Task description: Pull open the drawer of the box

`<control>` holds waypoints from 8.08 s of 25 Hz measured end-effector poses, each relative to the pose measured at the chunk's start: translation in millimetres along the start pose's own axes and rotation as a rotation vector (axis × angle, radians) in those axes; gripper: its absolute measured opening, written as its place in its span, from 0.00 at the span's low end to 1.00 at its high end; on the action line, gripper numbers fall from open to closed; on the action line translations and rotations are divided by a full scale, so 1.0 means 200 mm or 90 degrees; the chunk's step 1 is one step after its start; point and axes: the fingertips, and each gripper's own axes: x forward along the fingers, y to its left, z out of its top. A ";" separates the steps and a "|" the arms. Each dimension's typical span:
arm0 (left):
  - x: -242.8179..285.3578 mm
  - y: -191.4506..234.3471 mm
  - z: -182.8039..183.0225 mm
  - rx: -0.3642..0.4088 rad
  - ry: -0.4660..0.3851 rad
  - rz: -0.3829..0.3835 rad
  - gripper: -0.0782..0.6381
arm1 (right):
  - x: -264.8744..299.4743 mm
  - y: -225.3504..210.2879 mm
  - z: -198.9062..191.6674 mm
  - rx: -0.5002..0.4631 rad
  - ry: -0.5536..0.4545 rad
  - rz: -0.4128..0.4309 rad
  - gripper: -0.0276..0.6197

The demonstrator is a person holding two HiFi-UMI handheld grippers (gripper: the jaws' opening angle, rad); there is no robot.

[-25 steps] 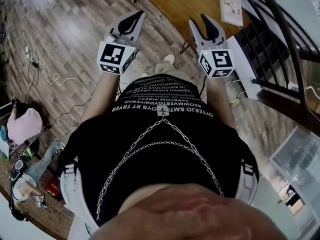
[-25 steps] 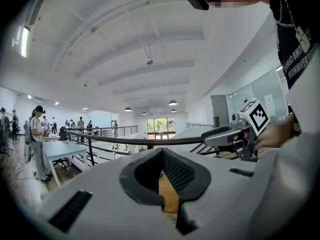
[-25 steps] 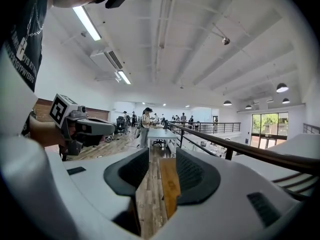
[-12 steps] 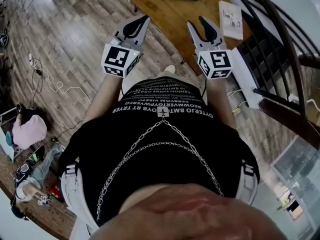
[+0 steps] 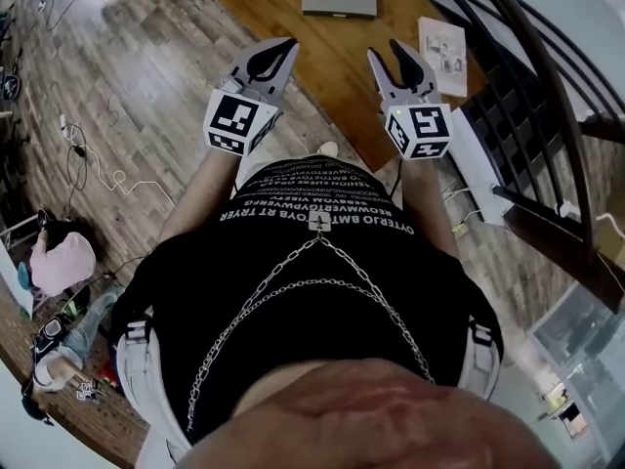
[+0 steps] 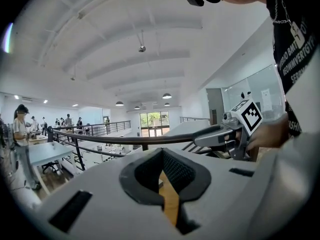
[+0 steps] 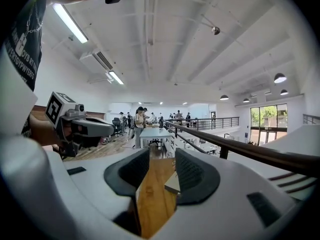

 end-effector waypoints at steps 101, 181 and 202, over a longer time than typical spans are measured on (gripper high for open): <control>0.99 1.09 -0.49 -0.089 0.097 -0.067 0.12 | 1.59 -0.59 -1.85 0.280 0.474 -0.079 0.32; 0.61 0.72 -0.32 -0.055 0.084 -0.053 0.12 | 1.14 -0.29 -1.97 0.319 0.516 -0.091 0.29; 0.56 0.62 -0.20 -0.038 0.057 -0.046 0.12 | 0.89 -0.19 -1.95 0.248 0.550 -0.017 0.35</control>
